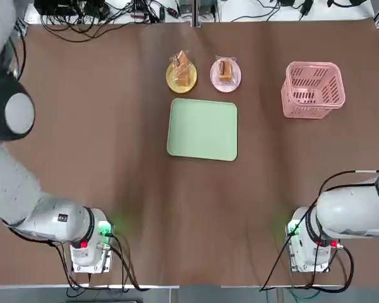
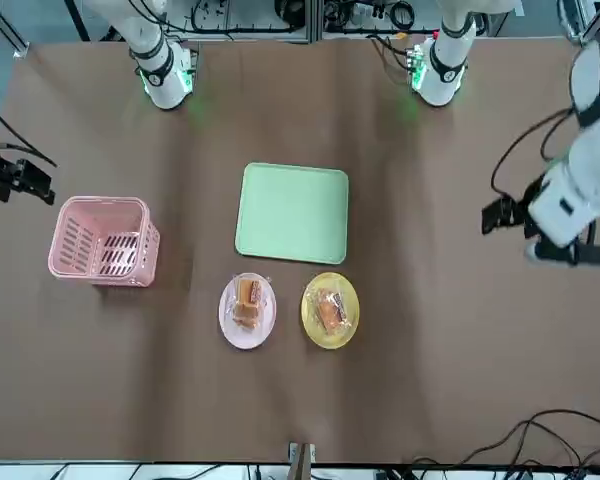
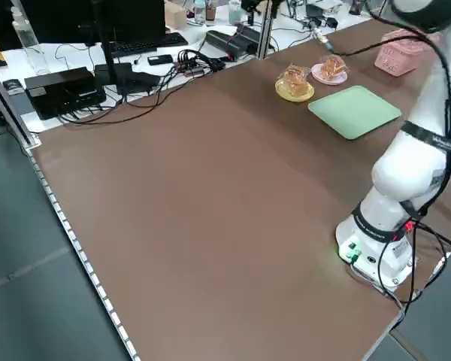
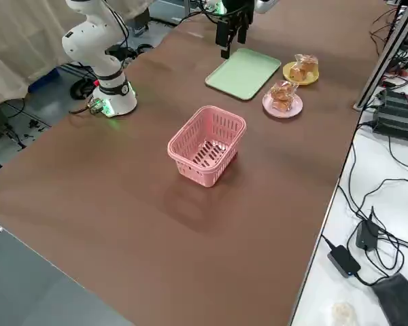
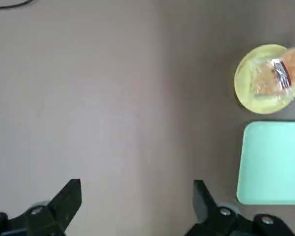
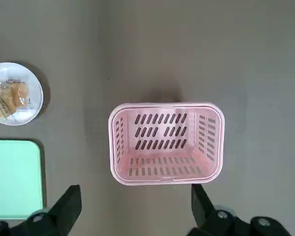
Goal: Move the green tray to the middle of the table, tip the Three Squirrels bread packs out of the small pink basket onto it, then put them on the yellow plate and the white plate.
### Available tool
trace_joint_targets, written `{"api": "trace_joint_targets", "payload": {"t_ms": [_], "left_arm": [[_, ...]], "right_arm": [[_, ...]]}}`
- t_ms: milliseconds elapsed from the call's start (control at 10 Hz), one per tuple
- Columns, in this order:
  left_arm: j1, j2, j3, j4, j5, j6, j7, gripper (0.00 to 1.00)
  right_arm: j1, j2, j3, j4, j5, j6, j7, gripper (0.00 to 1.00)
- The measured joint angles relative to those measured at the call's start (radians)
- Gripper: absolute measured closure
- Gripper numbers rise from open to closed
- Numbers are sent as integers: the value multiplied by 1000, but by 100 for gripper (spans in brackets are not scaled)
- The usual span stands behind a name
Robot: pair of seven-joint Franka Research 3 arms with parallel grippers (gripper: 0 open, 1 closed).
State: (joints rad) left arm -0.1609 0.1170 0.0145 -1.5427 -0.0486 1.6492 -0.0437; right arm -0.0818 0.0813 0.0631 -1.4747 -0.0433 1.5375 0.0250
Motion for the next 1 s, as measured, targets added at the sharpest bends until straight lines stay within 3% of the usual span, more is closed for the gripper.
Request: {"api": "trace_joint_targets", "payload": {"t_ms": [100, 300, 1000], "left_arm": [[0, -52, -10, -55, 0, 8, 5, 0], [0, -77, -17, -89, 0, 29, 6, 0], [-8, -25, -19, -44, 13, 49, 8, 0]], "right_arm": [[1, 0, 1, 0, 0, 0, 0, 1], [1, 0, 2, 0, 0, -1, 0, 1], [3, 0, 4, 0, 0, -2, 0, 1]]}}
